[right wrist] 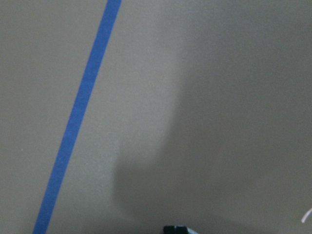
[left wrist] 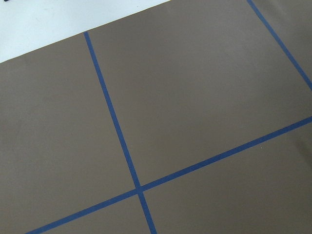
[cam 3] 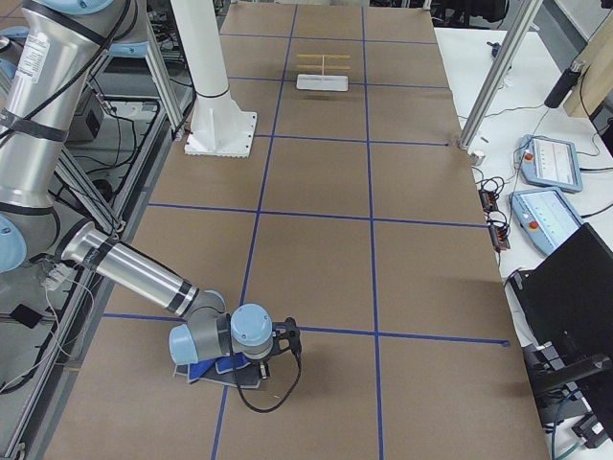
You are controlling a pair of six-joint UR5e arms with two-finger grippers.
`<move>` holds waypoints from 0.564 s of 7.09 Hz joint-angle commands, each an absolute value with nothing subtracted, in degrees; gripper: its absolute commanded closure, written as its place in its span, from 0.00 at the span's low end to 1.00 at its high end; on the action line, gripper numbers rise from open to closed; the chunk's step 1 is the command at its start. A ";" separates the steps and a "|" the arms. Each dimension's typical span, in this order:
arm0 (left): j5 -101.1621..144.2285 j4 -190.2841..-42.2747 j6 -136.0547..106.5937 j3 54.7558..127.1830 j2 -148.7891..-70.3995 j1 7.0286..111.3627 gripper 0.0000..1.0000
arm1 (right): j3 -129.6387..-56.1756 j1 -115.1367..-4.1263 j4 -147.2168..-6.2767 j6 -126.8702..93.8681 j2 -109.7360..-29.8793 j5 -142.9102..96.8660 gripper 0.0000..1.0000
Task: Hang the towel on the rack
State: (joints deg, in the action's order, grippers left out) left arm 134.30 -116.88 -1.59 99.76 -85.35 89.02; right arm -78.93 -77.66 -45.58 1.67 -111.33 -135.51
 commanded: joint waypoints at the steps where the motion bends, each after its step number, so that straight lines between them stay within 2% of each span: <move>1: 134.38 -116.72 -1.84 99.49 -85.34 88.95 0.02 | -79.89 -78.48 -46.05 1.76 -109.87 -140.07 1.00; 4: 134.47 -116.81 -1.85 99.05 -85.43 88.95 0.02 | -80.51 -84.26 -49.19 1.76 -100.68 -141.07 1.00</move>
